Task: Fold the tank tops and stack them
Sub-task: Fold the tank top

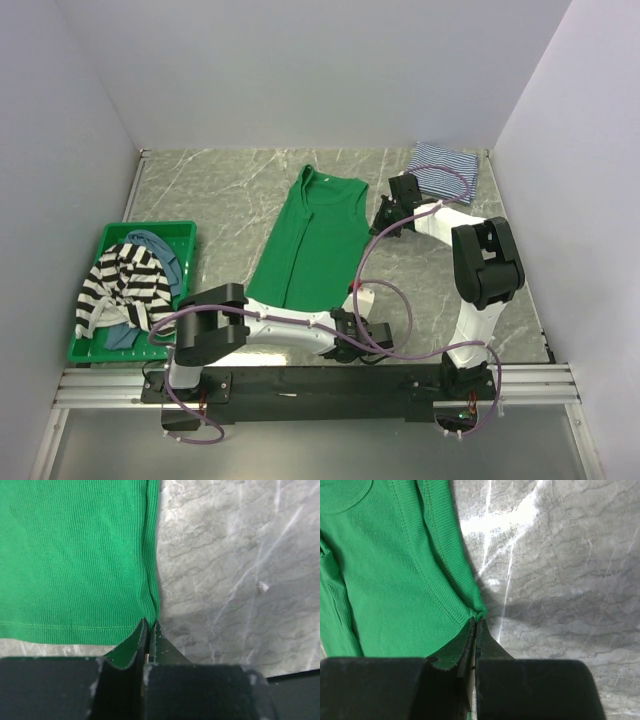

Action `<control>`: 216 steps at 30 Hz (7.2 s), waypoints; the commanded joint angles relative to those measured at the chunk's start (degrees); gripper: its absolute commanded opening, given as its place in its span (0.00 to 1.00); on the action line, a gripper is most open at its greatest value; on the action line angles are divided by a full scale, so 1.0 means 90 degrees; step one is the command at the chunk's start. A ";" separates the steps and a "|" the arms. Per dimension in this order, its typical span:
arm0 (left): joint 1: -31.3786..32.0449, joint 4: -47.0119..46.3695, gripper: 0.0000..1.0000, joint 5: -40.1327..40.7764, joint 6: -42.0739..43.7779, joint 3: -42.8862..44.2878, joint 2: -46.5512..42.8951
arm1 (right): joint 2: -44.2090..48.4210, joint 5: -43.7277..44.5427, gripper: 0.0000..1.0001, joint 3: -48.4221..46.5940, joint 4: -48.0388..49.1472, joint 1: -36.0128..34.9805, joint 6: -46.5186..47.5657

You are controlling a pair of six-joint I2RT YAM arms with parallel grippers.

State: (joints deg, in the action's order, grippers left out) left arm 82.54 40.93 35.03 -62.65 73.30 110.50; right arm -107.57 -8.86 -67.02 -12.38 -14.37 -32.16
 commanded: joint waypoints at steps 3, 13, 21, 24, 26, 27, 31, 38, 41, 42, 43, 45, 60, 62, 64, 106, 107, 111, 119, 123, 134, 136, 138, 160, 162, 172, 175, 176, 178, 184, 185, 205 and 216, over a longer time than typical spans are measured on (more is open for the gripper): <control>0.0057 -0.0814 0.00 0.0044 -0.0070 -0.0575 -0.1141 | 0.0419 0.0184 0.00 -0.0062 0.0018 0.0073 -0.0030; -0.0401 -0.1598 0.01 -0.0181 -0.0665 -0.2059 -0.2853 | 0.0429 0.0252 0.00 -0.0599 -0.0235 -0.0131 -0.0128; -0.0968 -0.1433 0.01 -0.0259 -0.1494 -0.3143 -0.3877 | -0.0225 0.0428 0.00 -0.1819 -0.0655 -0.0619 -0.0235; -0.1095 -0.1228 0.01 -0.0240 -0.1816 -0.3475 -0.4180 | -0.0625 0.0506 0.00 -0.2356 -0.0802 -0.0864 -0.0293; -0.1212 -0.1208 0.01 -0.0288 -0.1886 -0.3700 -0.4318 | -0.0976 0.0545 0.00 -0.2815 -0.0948 -0.0981 -0.0303; -0.1251 -0.1208 0.01 -0.0327 -0.1925 -0.3768 -0.4435 | -0.1094 0.0603 0.00 -0.2981 -0.1016 -0.1107 -0.0303; -0.1388 -0.1062 0.01 -0.0454 -0.2013 -0.4003 -0.4631 | -0.1806 0.0730 0.00 -0.3937 -0.1445 -0.1342 -0.0255; -0.1720 -0.1071 0.01 -0.0727 -0.1935 -0.4257 -0.4700 | -0.2315 0.0907 0.00 -0.4447 -0.1671 -0.1577 -0.0206; -0.1837 -0.1129 0.01 -0.0845 -0.1877 -0.4335 -0.4651 | -0.2432 0.0897 0.00 -0.4506 -0.1652 -0.1626 -0.0167; -0.1857 -0.1149 0.01 -0.0884 -0.1847 -0.4355 -0.4631 | -0.2462 0.0897 0.00 -0.4506 -0.1623 -0.1636 -0.0147; -0.1886 -0.1168 0.01 -0.0913 -0.1837 -0.4384 -0.4621 | -0.2491 0.0887 0.00 -0.4496 -0.1574 -0.1645 -0.0137; -0.1984 -0.1207 0.01 -0.1010 -0.1789 -0.4423 -0.4602 | -0.2511 0.0839 0.00 -0.4467 -0.1418 -0.1665 -0.0089; -0.2130 -0.1110 0.13 -0.1284 -0.1506 -0.4248 -0.4582 | -0.2394 0.0643 0.25 -0.4281 -0.0890 -0.1694 0.0272; -0.2140 -0.1052 0.19 -0.1333 -0.1437 -0.4189 -0.4573 | -0.2394 0.0594 0.30 -0.4340 -0.0870 -0.1714 0.0360; -0.2140 -0.1003 0.23 -0.1353 -0.1398 -0.4121 -0.4582 | -0.2413 0.0575 0.33 -0.4428 -0.0909 -0.1743 0.0429; -0.5900 -0.1082 0.64 -0.3062 0.0176 -0.4833 -0.5451 | 0.3241 0.0546 0.50 0.3159 0.0506 -0.4525 -0.3134; -0.5900 -0.1003 0.64 -0.2946 0.0107 -0.4863 -0.5461 | 0.3231 0.0536 0.50 0.3286 0.0584 -0.4584 -0.3271; -0.5900 -0.0808 0.62 -0.2759 -0.0089 -0.4873 -0.5490 | 0.3193 0.0477 0.53 0.3599 0.1158 -0.4858 -0.4070; -0.5900 -0.0748 0.58 -0.2446 -0.0187 -0.4882 -0.5198 | 0.2919 0.0594 0.54 0.3756 0.1630 -0.5102 -0.4756; -0.5900 -0.0904 0.52 -0.2476 -0.0216 -0.4990 -0.5188 | 0.2617 0.0565 0.52 0.3629 0.1590 -0.5171 -0.4824; -0.5900 -0.1159 0.38 -0.2564 -0.0148 -0.5175 -0.5080 | 0.2118 0.0477 0.47 0.3531 0.1640 -0.5200 -0.4893; -0.5900 -0.1198 0.34 -0.2602 -0.0080 -0.5175 -0.5100 | 0.2060 0.0516 0.44 0.3512 0.1591 -0.5200 -0.4854; -0.5900 -0.1246 0.31 -0.2612 -0.0031 -0.5175 -0.5109 | 0.2021 0.0584 0.41 0.3434 0.1464 -0.5200 -0.4757; -0.2738 -0.0730 0.01 -0.2613 -0.2402 -0.5263 -0.5842 | 0.4215 0.0692 0.00 0.4331 -0.0713 -0.5228 -0.3233; -0.2307 -0.0583 0.00 -0.2525 -0.2714 -0.5224 -0.5852 | 0.4422 0.0818 0.00 0.4361 -0.0977 -0.5433 -0.3379; -0.2266 0.0033 0.01 -0.1802 -0.2395 -0.3975 -0.5813 | 0.4736 0.1717 0.00 0.3201 -0.1915 -0.5386 -0.3039; -0.2696 -0.0045 0.01 -0.1773 -0.1965 -0.3623 -0.5657 | 0.4511 0.1610 0.00 0.2878 -0.1740 -0.5006 -0.2756; -0.2938 -0.0104 0.01 -0.1782 -0.1732 -0.3565 -0.5589 | 0.4453 0.1581 0.00 0.2809 -0.1681 -0.4879 -0.2668; -0.3223 -0.0279 0.01 -0.1744 -0.1516 -0.3369 -0.5520 | 0.4257 0.1522 0.00 0.2585 -0.1613 -0.4527 -0.2482; -0.4287 -0.0972 0.01 -0.1802 -0.0637 -0.2930 -0.5013 | 0.3555 0.1453 0.00 0.1979 -0.1145 -0.3795 -0.2091; -0.4511 -0.1205 0.01 -0.1841 -0.0424 -0.2871 -0.4906 | 0.3447 0.1405 0.00 0.1911 -0.1076 -0.3697 -0.2052; -0.6310 -0.3113 0.52 -0.2652 0.1044 -0.0585 -0.1135 | 0.0185 0.1024 0.40 -0.0824 -0.0870 -0.1646 -0.0900; -0.6281 -0.3072 0.50 -0.3011 0.0575 -0.2576 -0.2648 | 0.1346 0.1376 0.44 0.0092 -0.0929 -0.1674 -0.0606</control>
State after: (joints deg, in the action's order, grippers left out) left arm 25.34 14.26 10.98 -56.66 54.46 90.04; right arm -100.55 2.52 -69.10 -21.17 -28.69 -38.57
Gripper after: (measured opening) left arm 0.499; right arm 0.441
